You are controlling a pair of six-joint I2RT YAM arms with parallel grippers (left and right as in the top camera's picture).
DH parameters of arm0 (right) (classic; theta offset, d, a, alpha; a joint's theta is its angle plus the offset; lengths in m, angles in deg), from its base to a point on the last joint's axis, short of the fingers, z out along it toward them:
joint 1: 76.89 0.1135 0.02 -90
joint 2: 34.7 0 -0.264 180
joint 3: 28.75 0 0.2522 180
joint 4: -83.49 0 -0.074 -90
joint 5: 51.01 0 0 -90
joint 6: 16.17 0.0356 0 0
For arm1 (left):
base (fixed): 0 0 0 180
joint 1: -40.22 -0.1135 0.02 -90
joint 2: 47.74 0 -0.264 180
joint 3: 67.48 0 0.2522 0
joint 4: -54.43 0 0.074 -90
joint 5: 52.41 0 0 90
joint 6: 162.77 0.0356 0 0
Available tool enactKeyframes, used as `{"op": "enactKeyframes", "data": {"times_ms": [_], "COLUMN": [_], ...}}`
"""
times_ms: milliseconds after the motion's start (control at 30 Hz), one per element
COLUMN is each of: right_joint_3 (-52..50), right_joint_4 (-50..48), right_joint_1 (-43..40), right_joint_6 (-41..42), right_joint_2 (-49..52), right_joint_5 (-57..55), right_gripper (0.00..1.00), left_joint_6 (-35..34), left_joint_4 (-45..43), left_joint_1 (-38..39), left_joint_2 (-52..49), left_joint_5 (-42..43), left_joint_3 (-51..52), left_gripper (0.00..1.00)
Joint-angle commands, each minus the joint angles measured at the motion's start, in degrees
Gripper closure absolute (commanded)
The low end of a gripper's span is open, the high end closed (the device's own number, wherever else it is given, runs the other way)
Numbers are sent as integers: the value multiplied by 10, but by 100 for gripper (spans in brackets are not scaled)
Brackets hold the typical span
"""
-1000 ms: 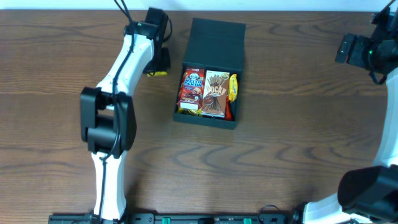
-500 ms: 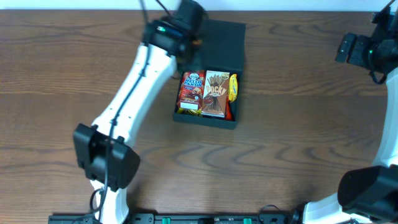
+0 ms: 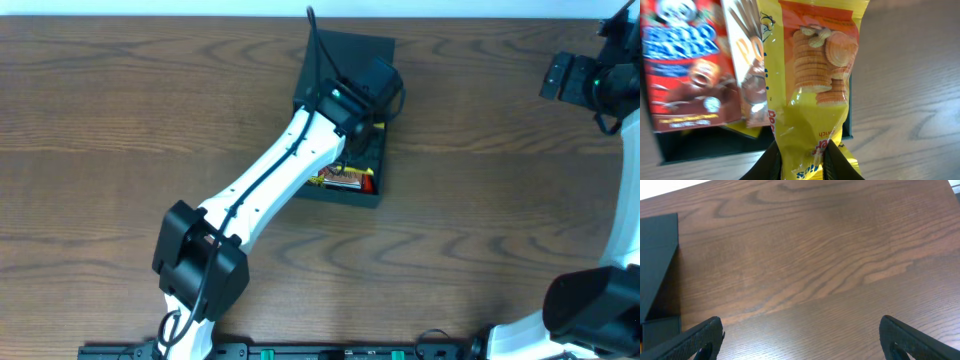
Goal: Pack container
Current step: 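Carry the cookie bag right and lower it into the box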
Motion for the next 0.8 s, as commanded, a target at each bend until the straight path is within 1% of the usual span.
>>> {"op": "enactKeyframes", "data": {"times_ms": [0, 233, 333, 400, 467, 500, 533, 600, 767], "right_joint_3": [14, 14, 14, 14, 14, 14, 14, 14, 14], "right_joint_4": [-1, 2, 2, 2, 2, 2, 2, 2, 2], "right_joint_1": [-5, -5, -5, -5, -5, -5, -5, -5, -5], "right_joint_6": [-6, -6, -6, -6, -6, -6, -6, -6, -6], "right_joint_2": [-14, -14, -14, -14, -14, -14, -14, -14, -14], "right_joint_5": [2, 3, 3, 3, 3, 3, 3, 3, 3], "right_gripper": [1, 1, 1, 1, 1, 1, 1, 1, 1], "left_joint_6": [-7, -7, -13, -16, -15, -15, -15, -15, -15], "left_joint_4": [-2, -37, -61, -81, -94, -97, -99, -101, -98], "left_joint_1": [11, 16, 16, 16, 16, 16, 16, 16, 12], "left_joint_2": [-7, -8, -8, -8, -8, -8, -8, -8, -6], "left_joint_5": [15, 13, 13, 16, 28, 36, 40, 43, 43], "left_joint_3": [12, 50, 73, 86, 95, 96, 96, 96, 88], "left_gripper": [90, 84, 77, 65, 47, 42, 39, 38, 45]}}
